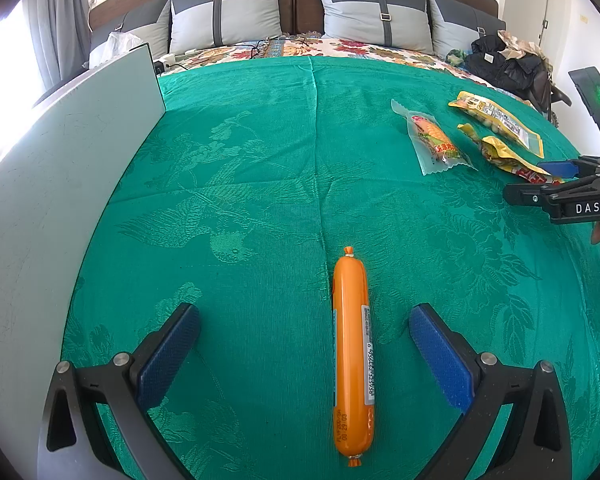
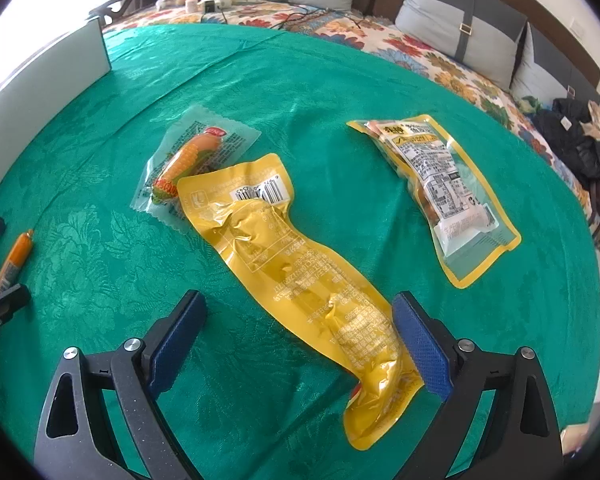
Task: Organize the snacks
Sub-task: 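Grasp the long yellow Wang Xiaolu pouch with the right tool and lift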
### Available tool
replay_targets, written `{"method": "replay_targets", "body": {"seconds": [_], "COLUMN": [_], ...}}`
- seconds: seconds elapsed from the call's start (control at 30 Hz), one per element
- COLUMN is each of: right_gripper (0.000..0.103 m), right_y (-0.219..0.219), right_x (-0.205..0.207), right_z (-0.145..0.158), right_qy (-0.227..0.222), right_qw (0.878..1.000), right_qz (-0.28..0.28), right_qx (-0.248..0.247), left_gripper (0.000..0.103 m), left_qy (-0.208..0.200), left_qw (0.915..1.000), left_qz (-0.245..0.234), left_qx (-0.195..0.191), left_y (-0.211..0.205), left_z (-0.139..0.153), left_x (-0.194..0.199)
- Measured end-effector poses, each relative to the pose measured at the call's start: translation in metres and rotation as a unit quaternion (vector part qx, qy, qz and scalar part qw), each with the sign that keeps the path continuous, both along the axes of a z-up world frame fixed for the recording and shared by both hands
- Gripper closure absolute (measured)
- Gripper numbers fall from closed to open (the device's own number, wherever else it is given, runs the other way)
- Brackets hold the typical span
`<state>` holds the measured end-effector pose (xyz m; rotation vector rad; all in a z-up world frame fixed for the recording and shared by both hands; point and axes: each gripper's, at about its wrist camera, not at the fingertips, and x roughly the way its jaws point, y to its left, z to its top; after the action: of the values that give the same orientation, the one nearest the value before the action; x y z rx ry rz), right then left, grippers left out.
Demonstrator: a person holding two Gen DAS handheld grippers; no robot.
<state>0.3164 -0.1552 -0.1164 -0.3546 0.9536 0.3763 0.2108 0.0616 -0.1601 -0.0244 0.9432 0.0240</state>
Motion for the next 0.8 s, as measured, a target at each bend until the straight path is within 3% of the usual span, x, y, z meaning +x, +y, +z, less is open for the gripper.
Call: {"method": "replay_targets", "body": {"seconds": [0.17,0.23,0.27,0.3,0.33,0.5,0.6,0.7,0.8], "right_gripper": [0.009,0.018,0.035,0.06,0.067,0.071,0.071,0.071,0.071], "right_y": [-0.006,-0.008,-0.008,-0.009,-0.011,-0.024,-0.037,-0.054,-0.07], "right_x": [0.001,-0.003,-0.007,-0.009,-0.011,-0.025,-0.042,-0.068,-0.097], "right_z": [0.002,0.005,0.009,0.011,0.013,0.012,0.012,0.008,-0.002], "right_qy": [0.023,0.02,0.016,0.014,0.016,0.025,0.044,0.083,0.129], "right_qw": [0.999,0.999,0.999,0.999,0.999,0.996,0.99,0.972,0.942], "right_qz": [-0.025,-0.03,-0.03,-0.031,-0.034,-0.053,-0.069,-0.088,-0.105], "right_qx": [0.017,0.02,0.021,0.022,0.027,0.063,0.118,0.203,0.292], "left_gripper": [0.0,0.0,0.0,0.0,0.0,0.0,0.0,0.0,0.0], "left_qy": [0.0,0.0,0.0,0.0,0.0,0.0,0.0,0.0,0.0], "left_qw": [1.0,1.0,1.0,1.0,1.0,1.0,1.0,1.0,1.0], "left_qz": [0.0,0.0,0.0,0.0,0.0,0.0,0.0,0.0,0.0], "left_qx": [0.0,0.0,0.0,0.0,0.0,0.0,0.0,0.0,0.0], "left_y": [0.0,0.0,0.0,0.0,0.0,0.0,0.0,0.0,0.0], "left_z": [0.0,0.0,0.0,0.0,0.0,0.0,0.0,0.0,0.0], "left_x": [0.0,0.0,0.0,0.0,0.0,0.0,0.0,0.0,0.0]}}
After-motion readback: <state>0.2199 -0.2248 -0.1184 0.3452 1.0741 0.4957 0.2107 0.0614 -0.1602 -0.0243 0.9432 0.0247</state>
